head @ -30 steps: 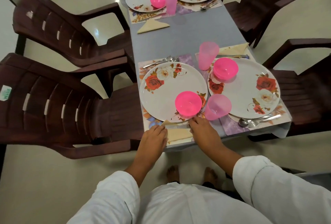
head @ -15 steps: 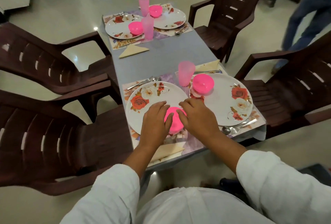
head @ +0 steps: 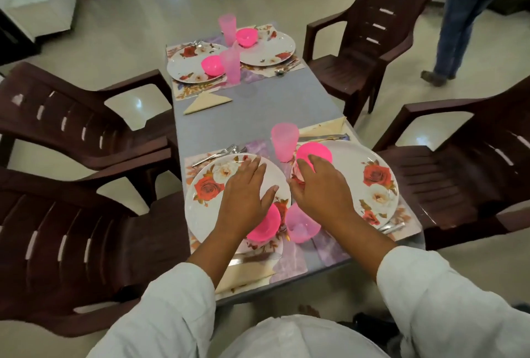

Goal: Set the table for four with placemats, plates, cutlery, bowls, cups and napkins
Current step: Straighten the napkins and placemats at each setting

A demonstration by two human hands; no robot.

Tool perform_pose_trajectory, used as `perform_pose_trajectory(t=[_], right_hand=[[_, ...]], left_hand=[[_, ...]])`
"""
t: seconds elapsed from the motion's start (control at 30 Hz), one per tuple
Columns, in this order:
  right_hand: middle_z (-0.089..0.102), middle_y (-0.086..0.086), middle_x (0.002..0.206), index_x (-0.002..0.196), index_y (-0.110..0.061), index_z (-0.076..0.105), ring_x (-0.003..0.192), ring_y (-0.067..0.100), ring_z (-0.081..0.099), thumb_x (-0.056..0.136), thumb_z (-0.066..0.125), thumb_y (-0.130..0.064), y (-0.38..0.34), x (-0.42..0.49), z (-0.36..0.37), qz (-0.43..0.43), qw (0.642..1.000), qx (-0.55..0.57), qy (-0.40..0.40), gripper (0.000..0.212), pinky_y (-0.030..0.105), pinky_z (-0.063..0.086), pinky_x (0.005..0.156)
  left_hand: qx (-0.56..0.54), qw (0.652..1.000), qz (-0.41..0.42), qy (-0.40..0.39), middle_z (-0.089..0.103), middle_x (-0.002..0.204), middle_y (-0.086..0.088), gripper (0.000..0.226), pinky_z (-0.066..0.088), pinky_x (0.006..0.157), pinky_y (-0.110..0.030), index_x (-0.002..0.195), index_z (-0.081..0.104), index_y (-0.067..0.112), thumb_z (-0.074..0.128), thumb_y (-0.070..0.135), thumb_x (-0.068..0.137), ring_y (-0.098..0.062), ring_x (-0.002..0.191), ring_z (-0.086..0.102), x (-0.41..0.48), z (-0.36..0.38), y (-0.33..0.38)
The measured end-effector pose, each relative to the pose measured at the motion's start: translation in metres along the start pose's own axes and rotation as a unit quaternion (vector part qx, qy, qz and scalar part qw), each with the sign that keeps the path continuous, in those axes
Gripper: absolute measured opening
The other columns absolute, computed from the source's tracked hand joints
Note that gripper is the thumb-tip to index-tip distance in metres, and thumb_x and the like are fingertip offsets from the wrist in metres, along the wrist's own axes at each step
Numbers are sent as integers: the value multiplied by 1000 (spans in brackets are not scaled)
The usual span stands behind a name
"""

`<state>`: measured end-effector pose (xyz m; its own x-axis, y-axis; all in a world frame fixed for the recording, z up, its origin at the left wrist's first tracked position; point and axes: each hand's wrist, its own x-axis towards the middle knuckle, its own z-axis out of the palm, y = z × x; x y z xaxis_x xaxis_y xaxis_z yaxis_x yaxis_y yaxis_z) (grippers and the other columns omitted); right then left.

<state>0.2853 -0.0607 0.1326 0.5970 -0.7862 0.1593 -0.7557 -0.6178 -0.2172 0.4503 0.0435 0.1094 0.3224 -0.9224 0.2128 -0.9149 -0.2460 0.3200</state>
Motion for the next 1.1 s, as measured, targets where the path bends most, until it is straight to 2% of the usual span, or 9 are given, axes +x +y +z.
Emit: perform_pose_trajectory(t=[0.13,0.23,0.33,0.47,0.6,0.87,1.1], right_hand=[[56,19,142,142,-16,53,132,36,52,98,49,-51,-16,17,8,-34,999,27,-16,57,45,46,104],[53,18,146,144,-17,51,134,36,50,98,49,-49,-43,24,14,-73,995,57,-24,56,46,45,106],[53,16,147,144,-15,51,136,33,49,99,52,-44,-81,23,15,-106,990,93,-26,54,45,44,108],[52,15,148,144,-16,53,138,34,49,100,51,-39,-134,6,20,-132,983,124,-37,49,47,43,110],[54,13,147,144,-16,52,135,31,50,101,49,-42,-187,-19,32,-180,978,88,-59,50,43,44,107],[48,14,153,150,-17,46,142,29,44,101,45,-49,-355,-94,70,-207,974,36,-82,58,43,43,109],[53,15,147,146,-16,51,139,29,46,99,45,-53,-491,-151,91,-223,969,55,-91,60,46,48,105]], left_hand=[[24,999,-41,-1,39,159,-6,64,25,120,-44,152,44,14,45,53,100,-25,150,31,-5,-10,-10],[40,997,-63,8,42,157,-8,64,32,119,-48,149,47,12,41,53,100,-26,148,34,-19,-20,-26],[78,994,-75,16,45,155,-9,61,38,115,-44,146,50,10,45,49,100,-26,145,39,-39,-38,-46],[93,989,-112,31,43,157,-3,57,34,116,-40,150,45,17,47,47,102,-22,148,34,-77,-65,-75],[102,984,-146,32,40,158,-5,59,34,115,-41,149,46,13,42,48,102,-22,149,31,-125,-84,-113],[117,979,-164,20,42,157,-7,61,39,113,-43,148,48,10,44,47,99,-24,148,33,-262,-136,-234],[130,971,-198,15,40,158,-6,62,37,115,-42,150,45,11,52,46,98,-23,150,29,-363,-198,-323]])
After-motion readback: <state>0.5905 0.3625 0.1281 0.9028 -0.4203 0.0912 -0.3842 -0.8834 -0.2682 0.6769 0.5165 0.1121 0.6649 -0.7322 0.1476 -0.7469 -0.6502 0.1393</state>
